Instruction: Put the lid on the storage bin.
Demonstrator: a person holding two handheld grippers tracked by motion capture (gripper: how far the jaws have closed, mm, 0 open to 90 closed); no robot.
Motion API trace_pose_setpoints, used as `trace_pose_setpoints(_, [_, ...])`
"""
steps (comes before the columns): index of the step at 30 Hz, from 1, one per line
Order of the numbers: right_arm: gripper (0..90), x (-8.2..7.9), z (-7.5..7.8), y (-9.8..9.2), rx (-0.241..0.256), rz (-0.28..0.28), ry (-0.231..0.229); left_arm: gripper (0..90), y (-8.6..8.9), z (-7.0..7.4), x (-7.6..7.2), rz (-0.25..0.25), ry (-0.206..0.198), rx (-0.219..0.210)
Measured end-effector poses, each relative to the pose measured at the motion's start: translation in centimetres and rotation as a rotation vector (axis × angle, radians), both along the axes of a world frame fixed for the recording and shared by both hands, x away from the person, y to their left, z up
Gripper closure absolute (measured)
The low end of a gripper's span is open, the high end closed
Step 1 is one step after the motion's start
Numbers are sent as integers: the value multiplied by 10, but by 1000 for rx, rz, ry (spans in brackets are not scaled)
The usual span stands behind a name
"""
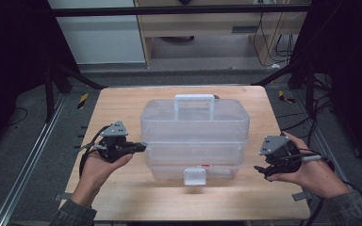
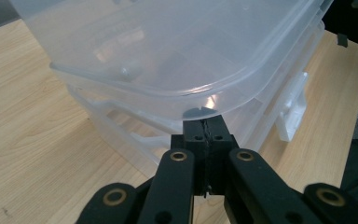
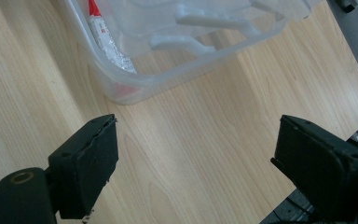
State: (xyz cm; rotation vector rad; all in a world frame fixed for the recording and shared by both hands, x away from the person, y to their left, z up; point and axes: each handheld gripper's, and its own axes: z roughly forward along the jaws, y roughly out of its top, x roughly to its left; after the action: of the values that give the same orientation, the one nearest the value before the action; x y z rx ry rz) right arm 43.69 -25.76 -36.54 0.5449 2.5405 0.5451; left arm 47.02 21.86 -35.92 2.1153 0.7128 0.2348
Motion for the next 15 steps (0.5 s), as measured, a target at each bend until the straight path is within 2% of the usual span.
trace_pose_setpoints(8, [135, 1, -7, -3, -2, -14, 6, 899, 0, -5, -3, -14, 0, 30])
trace_pose_setpoints(15, [136, 2, -9, -5, -3, -20, 10, 899, 0, -9, -6, -14, -1, 29])
